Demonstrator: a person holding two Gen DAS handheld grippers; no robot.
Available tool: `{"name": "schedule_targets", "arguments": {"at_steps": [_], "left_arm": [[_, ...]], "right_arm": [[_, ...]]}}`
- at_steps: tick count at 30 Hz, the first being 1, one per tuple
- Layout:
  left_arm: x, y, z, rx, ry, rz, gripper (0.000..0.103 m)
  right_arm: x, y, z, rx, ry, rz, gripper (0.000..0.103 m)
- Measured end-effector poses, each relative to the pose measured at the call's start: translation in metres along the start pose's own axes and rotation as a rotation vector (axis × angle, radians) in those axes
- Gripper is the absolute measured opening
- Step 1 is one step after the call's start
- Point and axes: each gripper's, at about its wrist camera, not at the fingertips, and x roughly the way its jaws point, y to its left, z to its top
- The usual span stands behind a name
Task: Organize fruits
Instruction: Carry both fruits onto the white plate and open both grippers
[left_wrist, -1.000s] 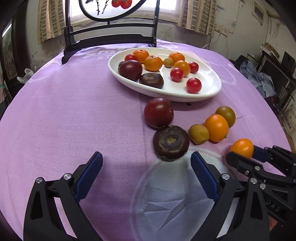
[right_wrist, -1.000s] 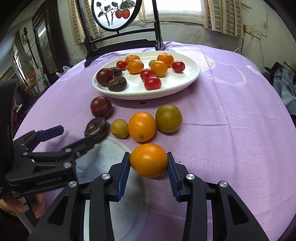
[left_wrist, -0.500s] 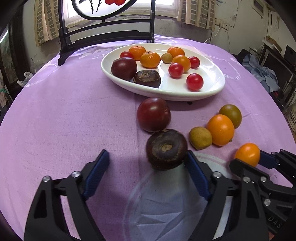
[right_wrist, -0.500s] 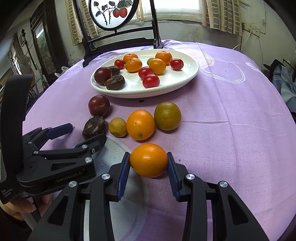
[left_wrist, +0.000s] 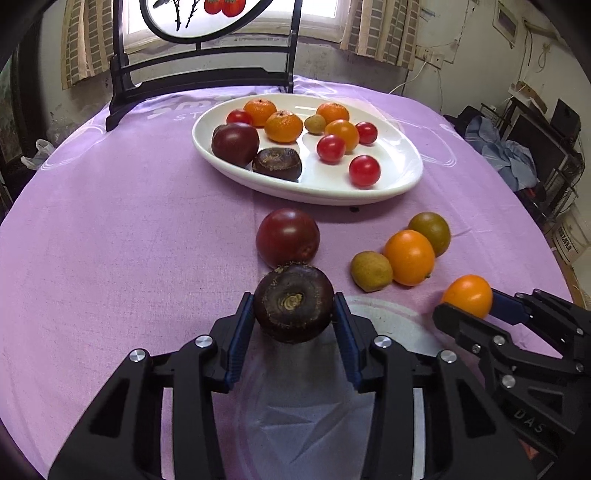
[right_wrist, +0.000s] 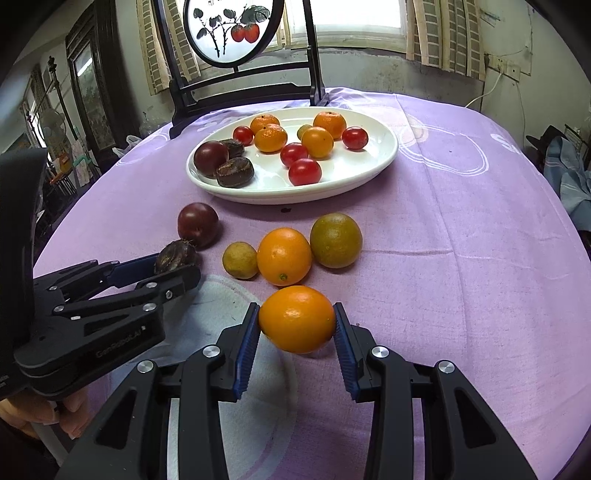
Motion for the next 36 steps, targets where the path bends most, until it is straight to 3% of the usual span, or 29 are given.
{"name": "schedule_targets", "arguments": {"at_steps": [5,11,16,24,36], "left_arm": [[-0.015,-0.003,0.003,0.012,-0.044,0.010,0.042],[-0.044,-0.005,0.019,0.008,-0.121,0.023,0.042],[-0.047,-0.002,0.038,0.005,-0.115,0.025,0.042],[-0.032,0.003,0.071,0.011,-0.118,0.056,0.042],[0.020,0.012,0.110,-0.009,-0.055,0.083,0.042]], "right_arm": [[-0.006,0.001,0.001,-0.007,-0.030,0.012,0.040],[-0.031,0.004,0.014,-0.015,-0.135,0.022,0.040],[-0.044,0.005,0.030,-0.032,-0.198,0.022,0.040],[-0.027,0.001,0.064,-0.037,-0.207,-0.005,0.040],[0.030,-0.002,0.100,-0.031,-0.162,-0.050,0.040]]}}
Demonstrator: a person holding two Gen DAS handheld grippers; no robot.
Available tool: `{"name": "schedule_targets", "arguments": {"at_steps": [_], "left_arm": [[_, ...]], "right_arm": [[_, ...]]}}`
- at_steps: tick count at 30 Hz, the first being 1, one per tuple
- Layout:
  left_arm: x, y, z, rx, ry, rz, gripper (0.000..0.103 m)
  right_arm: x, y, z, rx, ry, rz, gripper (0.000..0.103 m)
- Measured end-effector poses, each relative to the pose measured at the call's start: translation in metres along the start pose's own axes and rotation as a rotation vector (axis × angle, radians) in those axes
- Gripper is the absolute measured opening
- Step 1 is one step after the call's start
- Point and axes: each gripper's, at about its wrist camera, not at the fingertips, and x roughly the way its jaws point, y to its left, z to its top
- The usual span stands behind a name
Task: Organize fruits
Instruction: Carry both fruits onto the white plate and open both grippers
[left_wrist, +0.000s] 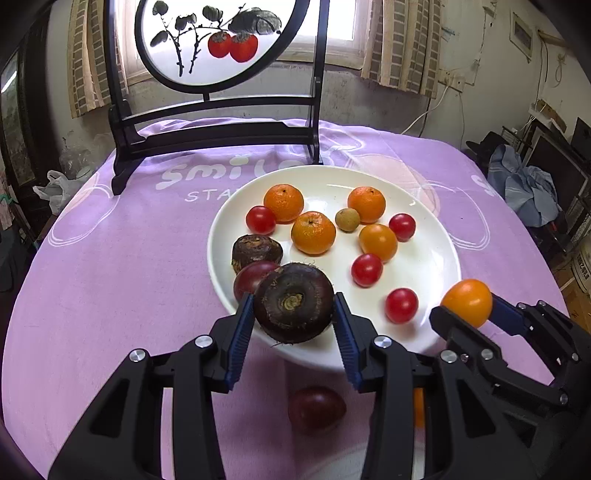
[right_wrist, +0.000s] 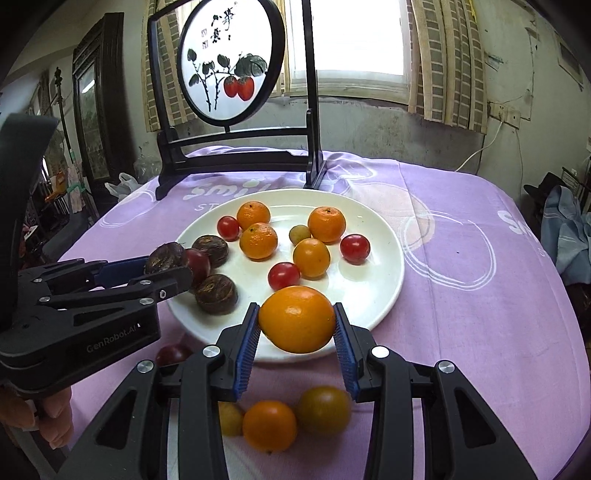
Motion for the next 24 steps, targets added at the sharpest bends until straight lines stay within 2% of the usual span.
{"name": "schedule_targets", "arguments": {"at_steps": [5,10,11,13,17,24], "left_arm": [[0.018,0.002,0.008,-0.021,0.031,-0.014,0.042],[0.023,0.002,0.011,-0.017,0.019,0.005,0.042],[0.023,0.003,0.011,-0.026,0.016,-0.005,0.056],[0.020,0.003,0.012,-0.039,-0.002,-0.020,0.076],[0.010,-0.001,0.010,-0.014,-0.027,-0.010,0.077],[-0.010,0.001,-0.001,-0.047,-0.027,-0.038,0.082]], "right_arm": [[0.017,0.001,0.005,-0.001,0.016,-0.008,0.040],[0.026,0.001,0.007,0.000,0.028,-0.007,0.041],[0.028,0.001,0.007,-0.003,0.038,0.001,0.052],[0.027,-0.001,0.007,0.008,0.021,-0.021,0.064],[0.019,-0.005,0.003,0.029,0.024,-0.015,0.065],[-0.002,-0.019,-0.008,0.070,0.026,-0.007,0.065]]}}
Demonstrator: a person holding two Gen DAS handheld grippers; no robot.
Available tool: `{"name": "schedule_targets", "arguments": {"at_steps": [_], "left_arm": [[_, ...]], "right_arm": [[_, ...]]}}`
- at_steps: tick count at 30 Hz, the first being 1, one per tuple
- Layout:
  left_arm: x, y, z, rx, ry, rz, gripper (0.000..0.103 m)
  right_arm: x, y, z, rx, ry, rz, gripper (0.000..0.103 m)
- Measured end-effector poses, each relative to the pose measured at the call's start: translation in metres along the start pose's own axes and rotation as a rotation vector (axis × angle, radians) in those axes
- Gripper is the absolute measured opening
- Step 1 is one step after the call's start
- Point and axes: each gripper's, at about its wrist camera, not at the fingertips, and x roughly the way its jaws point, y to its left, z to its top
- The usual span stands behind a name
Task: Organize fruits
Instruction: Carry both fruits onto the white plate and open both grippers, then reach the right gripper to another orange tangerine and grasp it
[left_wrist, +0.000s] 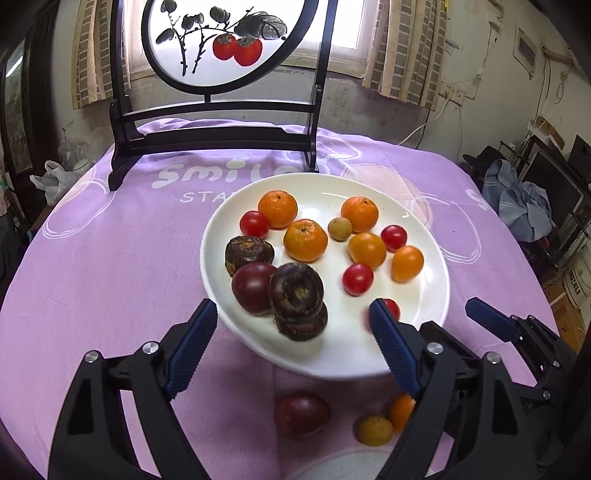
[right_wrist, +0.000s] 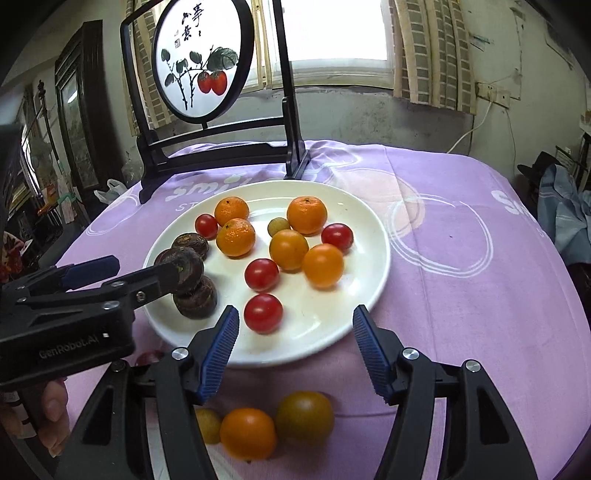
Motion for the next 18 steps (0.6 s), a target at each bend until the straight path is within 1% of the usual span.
{"name": "schedule_targets", "arguments": {"at_steps": [5,7,8,9,11,15,18], "left_arm": [[-0.016,-0.003,-0.014,0.003,-0.010,-0.002,0.087],[-0.022,-0.005,-0.021,0.006,-0.007,-0.010,0.087],[-0.024,-0.006,-0.025,0.010,-0.007,-0.014,0.087],[-0.026,-0.007,-0.030,0.015,-0.010,-0.016,0.088],[-0.030,-0.007,-0.037,0.014,-0.013,-0.013,0.088],[-0.033,-0.004,-0.052,-0.016,0.014,-0.034,0.088],[-0.036,-0.002,-0.063,-0.020,0.018,-0.028,0.088]], "right_arm": [[-0.017,-0.004,-0.013,0.011,-0.004,0.006,0.066],[-0.024,-0.005,-0.018,0.019,-0.009,0.010,0.067],[-0.027,-0.005,-0.020,0.023,-0.011,0.011,0.071],[-0.030,-0.006,-0.023,0.026,-0.015,0.011,0.072],[-0.033,-0.004,-0.030,0.017,-0.011,0.006,0.072],[-0.039,-0.003,-0.044,0.012,0.003,0.005,0.072],[-0.043,-0.003,-0.052,0.008,0.008,0.006,0.072]]}}
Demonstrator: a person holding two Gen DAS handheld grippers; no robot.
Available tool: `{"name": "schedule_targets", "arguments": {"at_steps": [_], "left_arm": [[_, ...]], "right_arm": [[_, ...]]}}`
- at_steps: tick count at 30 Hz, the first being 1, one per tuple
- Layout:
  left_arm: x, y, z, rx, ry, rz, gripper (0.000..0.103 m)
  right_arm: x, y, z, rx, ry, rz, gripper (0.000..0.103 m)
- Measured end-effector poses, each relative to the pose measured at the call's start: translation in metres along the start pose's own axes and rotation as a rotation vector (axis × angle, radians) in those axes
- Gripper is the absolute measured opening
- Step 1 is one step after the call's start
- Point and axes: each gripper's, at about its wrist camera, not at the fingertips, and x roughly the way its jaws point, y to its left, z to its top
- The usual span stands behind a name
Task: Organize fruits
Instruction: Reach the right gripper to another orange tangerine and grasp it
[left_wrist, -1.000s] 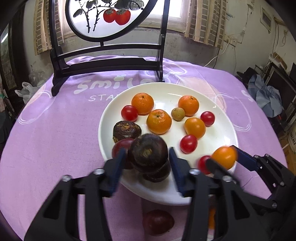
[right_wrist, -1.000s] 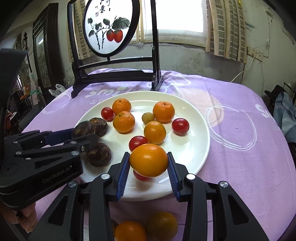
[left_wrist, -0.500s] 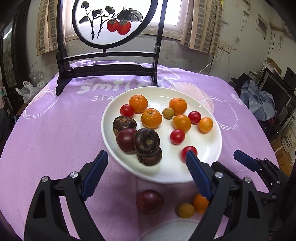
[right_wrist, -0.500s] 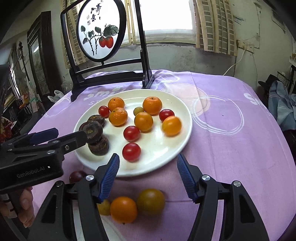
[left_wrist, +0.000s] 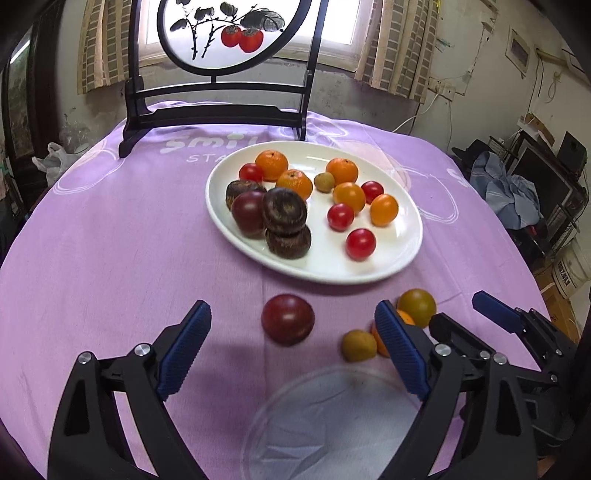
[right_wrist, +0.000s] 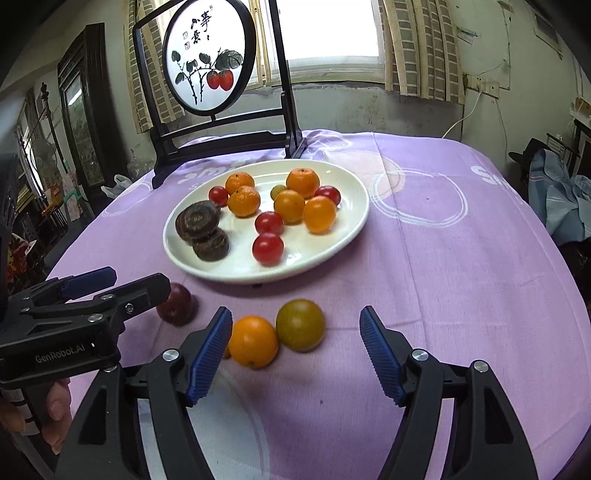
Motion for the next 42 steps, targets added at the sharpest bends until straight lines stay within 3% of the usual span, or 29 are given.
{"name": "schedule_targets", "arguments": {"at_steps": [6,19,21,24,33,42], "left_arm": [[-0.002,0.018,-0.019,-0.073,-0.043,0.034,0.089],[0.027,0.037,-0.026,-0.107,0.058,0.052,0.090],[0.029,0.037,-0.027,-0.104,0.067,0.049,0.090],[0.031,0.035,-0.028,-0.098,0.070,0.052,0.090],[0.030,0.037,-0.027,-0.107,0.067,0.042,0.090],[0.034,0.037,-0.027,-0.098,0.080,0.049,0.090]], "right_arm": [[0.002,-0.001,-0.020,-0.018,0.041,-0.004,0.073],[0.018,0.013,-0.032,-0.078,0.145,0.034,0.071],[0.016,0.018,-0.033,-0.098,0.144,0.043,0.068],[0.021,0.024,-0.035,-0.114,0.167,0.058,0.056],[0.038,0.038,-0.023,-0.175,0.156,0.003,0.045],[0.048,0.039,-0.014,-0.187,0.143,0.003,0.038]]}}
